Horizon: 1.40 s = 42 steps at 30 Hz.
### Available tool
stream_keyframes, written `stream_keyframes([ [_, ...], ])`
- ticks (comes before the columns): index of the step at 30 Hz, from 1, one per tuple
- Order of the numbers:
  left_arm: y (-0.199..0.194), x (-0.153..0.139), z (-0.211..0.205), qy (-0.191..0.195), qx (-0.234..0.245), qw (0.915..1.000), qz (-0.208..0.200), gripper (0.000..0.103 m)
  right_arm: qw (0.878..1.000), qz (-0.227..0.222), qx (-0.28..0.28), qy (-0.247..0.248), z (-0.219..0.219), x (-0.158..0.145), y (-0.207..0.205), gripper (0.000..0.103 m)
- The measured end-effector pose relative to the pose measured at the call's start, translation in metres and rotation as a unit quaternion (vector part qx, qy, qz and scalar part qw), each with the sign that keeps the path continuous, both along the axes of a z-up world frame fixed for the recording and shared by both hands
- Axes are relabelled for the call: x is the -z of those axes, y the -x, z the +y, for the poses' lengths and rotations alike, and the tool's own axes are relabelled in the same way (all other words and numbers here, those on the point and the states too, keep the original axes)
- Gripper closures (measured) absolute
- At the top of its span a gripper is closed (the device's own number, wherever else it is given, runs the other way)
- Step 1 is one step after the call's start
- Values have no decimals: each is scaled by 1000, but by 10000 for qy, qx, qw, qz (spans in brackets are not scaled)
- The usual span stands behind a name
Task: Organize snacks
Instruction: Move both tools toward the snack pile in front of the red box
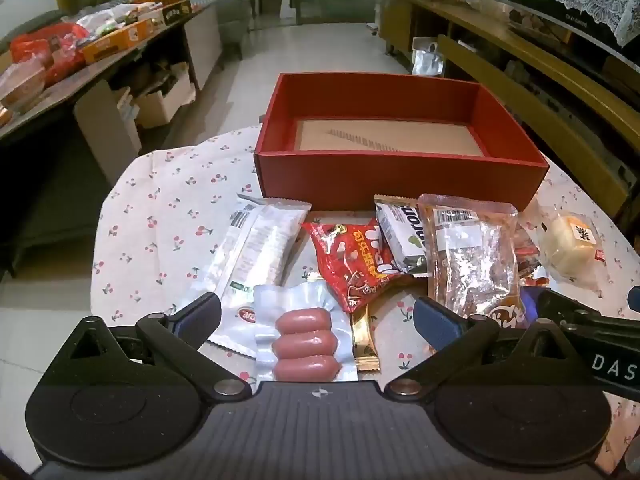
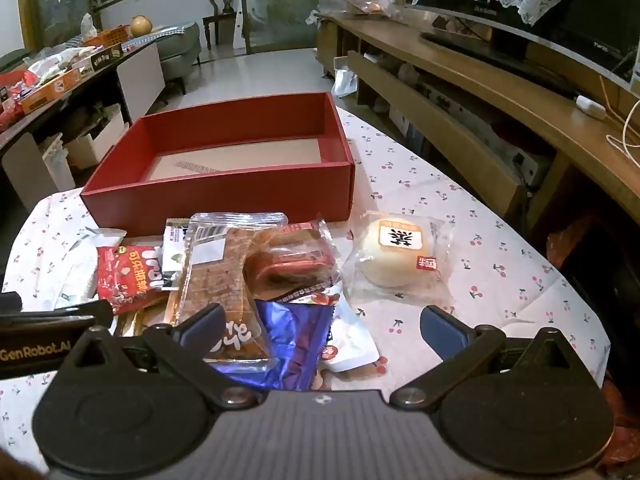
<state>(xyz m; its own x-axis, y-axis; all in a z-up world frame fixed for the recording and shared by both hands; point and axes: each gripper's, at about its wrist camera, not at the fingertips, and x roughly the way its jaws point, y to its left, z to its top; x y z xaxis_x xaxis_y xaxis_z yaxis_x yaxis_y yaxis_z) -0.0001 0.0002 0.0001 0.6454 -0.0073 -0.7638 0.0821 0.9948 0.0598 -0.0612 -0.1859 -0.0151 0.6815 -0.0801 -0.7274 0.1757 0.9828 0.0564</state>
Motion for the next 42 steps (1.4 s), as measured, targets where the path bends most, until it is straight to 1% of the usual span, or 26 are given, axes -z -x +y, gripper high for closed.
stream_keyframes([
  [5, 0, 0, 0, -31, -17, 10000, 90, 0, 10000, 39, 1, 49, -1, 1, -1, 0],
  [10, 4, 14, -2, -44, -17, 9999, 138, 0, 10000, 43, -26, 77, 3, 2, 0, 0],
  [12, -1, 13, -1, -50, -3, 9998, 199, 0, 9999, 71, -35, 81, 4, 2, -1, 0],
  [27, 0, 9, -2, -102, 29, 9995, 297, 2, 9998, 145, -85, 109, 4, 5, -3, 0],
  [42, 0, 10, -2, -127, 29, 9995, 303, 4, 9997, 175, -123, 146, 6, 5, -3, 0],
])
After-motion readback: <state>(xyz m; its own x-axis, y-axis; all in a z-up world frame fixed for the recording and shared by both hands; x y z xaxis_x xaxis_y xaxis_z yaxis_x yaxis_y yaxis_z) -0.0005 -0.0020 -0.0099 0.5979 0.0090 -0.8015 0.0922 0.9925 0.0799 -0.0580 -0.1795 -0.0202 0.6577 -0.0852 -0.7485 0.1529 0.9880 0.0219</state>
